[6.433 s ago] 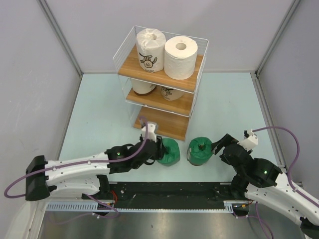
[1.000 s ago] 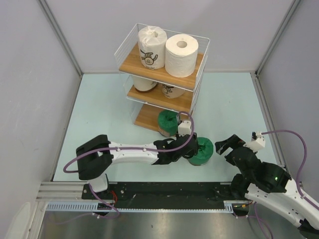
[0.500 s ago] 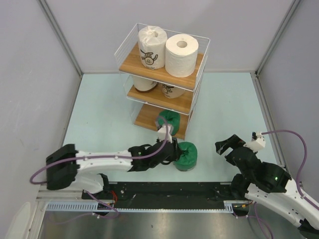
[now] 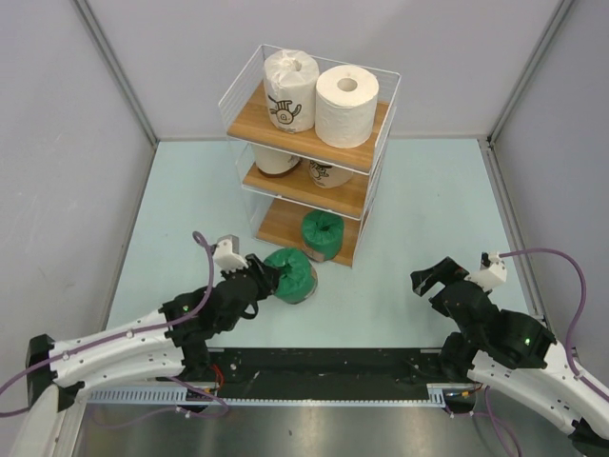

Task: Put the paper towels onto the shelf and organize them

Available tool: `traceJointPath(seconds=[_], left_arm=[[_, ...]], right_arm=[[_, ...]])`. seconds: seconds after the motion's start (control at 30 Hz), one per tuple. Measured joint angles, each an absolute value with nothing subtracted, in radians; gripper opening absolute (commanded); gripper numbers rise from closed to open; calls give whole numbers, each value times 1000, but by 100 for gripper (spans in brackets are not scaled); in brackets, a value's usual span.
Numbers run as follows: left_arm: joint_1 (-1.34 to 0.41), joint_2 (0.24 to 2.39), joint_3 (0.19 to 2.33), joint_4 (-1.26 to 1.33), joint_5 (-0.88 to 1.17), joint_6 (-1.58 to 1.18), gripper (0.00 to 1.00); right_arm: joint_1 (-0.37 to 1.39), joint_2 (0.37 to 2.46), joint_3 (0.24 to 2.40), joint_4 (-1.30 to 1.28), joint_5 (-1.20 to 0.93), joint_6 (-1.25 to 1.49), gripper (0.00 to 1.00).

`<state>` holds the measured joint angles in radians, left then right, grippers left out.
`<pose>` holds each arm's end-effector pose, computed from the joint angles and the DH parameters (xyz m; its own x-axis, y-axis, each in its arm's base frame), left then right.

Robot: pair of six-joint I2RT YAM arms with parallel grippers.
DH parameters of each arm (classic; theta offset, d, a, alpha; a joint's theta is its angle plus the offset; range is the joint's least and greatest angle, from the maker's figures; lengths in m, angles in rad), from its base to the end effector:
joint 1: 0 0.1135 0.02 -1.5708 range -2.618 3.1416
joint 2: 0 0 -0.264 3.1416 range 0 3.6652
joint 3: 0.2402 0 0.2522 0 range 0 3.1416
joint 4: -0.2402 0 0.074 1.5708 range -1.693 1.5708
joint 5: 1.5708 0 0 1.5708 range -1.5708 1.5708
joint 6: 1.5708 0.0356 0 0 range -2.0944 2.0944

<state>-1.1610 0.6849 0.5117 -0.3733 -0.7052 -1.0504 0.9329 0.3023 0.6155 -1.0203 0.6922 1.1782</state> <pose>0.0823 -0.1316 0.2448 -0.5175 -0.4669 -0.7171 0.0579 0.8170 -0.5738 0.0538 0.0344 0.2588 -0.4524 0.5841 -0.6739 0.2314 0.8067 0.5438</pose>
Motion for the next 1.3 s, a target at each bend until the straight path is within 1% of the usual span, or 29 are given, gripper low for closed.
traceJointPath(seconds=[0.2, 0.47, 0.73, 1.3], left_arm=[[-1023, 724, 505, -366, -729, -1018, 48], [-888, 847, 505, -231, -666, -929, 48], [-857, 936, 513, -121, -590, -889, 48], [-797, 1054, 586, 14, -527, -847, 47]], right_arm=[[933, 302, 616, -1020, 692, 1178, 99], [933, 302, 616, -1020, 692, 1178, 99], [933, 302, 616, -1020, 693, 1178, 99], [933, 303, 616, -1020, 693, 1178, 99]])
